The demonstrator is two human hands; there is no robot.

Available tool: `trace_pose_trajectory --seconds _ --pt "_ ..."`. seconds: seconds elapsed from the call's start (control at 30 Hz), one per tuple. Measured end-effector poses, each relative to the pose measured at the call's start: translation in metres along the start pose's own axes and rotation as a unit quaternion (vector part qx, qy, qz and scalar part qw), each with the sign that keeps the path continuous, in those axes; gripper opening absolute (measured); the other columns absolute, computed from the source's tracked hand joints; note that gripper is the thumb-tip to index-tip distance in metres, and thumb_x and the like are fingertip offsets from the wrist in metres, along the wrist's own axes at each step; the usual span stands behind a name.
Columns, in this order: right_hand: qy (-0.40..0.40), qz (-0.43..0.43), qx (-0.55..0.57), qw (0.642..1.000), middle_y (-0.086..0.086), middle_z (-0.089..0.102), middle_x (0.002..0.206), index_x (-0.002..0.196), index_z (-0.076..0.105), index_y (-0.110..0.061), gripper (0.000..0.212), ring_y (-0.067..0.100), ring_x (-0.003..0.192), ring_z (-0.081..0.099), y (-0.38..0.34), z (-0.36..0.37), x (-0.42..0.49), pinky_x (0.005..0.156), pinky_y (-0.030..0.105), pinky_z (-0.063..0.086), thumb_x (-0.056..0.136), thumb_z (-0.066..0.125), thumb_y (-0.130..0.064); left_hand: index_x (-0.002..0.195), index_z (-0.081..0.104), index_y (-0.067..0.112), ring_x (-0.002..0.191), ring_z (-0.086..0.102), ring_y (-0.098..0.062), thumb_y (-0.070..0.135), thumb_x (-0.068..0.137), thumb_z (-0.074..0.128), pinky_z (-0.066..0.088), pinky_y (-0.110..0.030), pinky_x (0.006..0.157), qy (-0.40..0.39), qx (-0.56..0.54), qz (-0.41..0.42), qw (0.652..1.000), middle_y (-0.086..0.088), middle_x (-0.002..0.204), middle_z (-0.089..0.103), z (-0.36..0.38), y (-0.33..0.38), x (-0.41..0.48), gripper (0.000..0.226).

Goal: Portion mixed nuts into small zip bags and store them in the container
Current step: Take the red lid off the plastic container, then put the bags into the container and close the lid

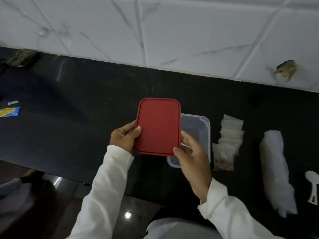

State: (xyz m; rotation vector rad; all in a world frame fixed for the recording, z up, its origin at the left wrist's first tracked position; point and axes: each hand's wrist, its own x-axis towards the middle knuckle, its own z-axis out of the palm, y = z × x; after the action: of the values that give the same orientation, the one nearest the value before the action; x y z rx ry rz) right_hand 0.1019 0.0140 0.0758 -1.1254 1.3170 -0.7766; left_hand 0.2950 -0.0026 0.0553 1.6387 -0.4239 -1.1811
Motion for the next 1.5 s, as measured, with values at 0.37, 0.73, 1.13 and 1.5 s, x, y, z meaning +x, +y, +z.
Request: trace_pose_trajectory --seconds 0.37,0.73,1.13,1.5 --pt "-0.082 0.117 -0.070 0.987 -0.016 0.065 0.111 0.131 0.048 -0.035 0.061 0.000 0.100 0.062 0.011 0.064 0.030 0.092 0.028 0.051 0.075 0.065 -0.020 0.118 0.070 0.015 0.094 0.067 -0.016 0.006 0.086 0.071 0.051 -0.031 0.097 0.090 0.290 0.032 0.952 0.002 0.096 0.071 -0.045 -0.022 0.035 0.033" --pt "-0.063 0.211 -0.084 0.972 -0.002 0.048 0.139 0.147 0.029 -0.024 0.082 0.020 0.124 0.048 0.029 0.091 0.052 0.101 0.037 0.044 0.074 0.066 -0.016 0.121 0.070 0.014 0.106 0.066 -0.018 0.000 0.091 0.060 0.041 -0.014 0.093 0.124 0.318 -0.021 0.940 -0.003 0.116 0.070 -0.034 -0.049 0.050 0.034" --pt "-0.069 0.175 -0.074 0.979 -0.003 0.022 0.158 0.153 0.014 -0.021 0.083 0.019 0.143 0.027 0.017 0.089 0.040 0.109 0.033 0.030 0.086 0.062 -0.018 0.125 0.067 0.018 0.114 0.063 -0.017 0.010 0.094 0.060 0.038 -0.014 0.093 0.131 0.290 -0.009 0.948 -0.001 0.122 0.069 -0.033 -0.045 0.034 0.033" --pt "0.062 0.008 -0.019 0.998 -0.017 0.054 0.130 0.139 0.043 -0.037 0.054 -0.002 0.112 0.055 -0.029 -0.057 -0.006 0.087 0.021 0.052 0.091 0.064 -0.024 0.106 0.071 0.017 0.100 0.068 -0.007 0.005 0.092 0.063 0.053 -0.019 0.085 -0.119 0.094 0.220 0.964 0.004 0.104 0.073 0.107 0.003 -0.078 0.020"
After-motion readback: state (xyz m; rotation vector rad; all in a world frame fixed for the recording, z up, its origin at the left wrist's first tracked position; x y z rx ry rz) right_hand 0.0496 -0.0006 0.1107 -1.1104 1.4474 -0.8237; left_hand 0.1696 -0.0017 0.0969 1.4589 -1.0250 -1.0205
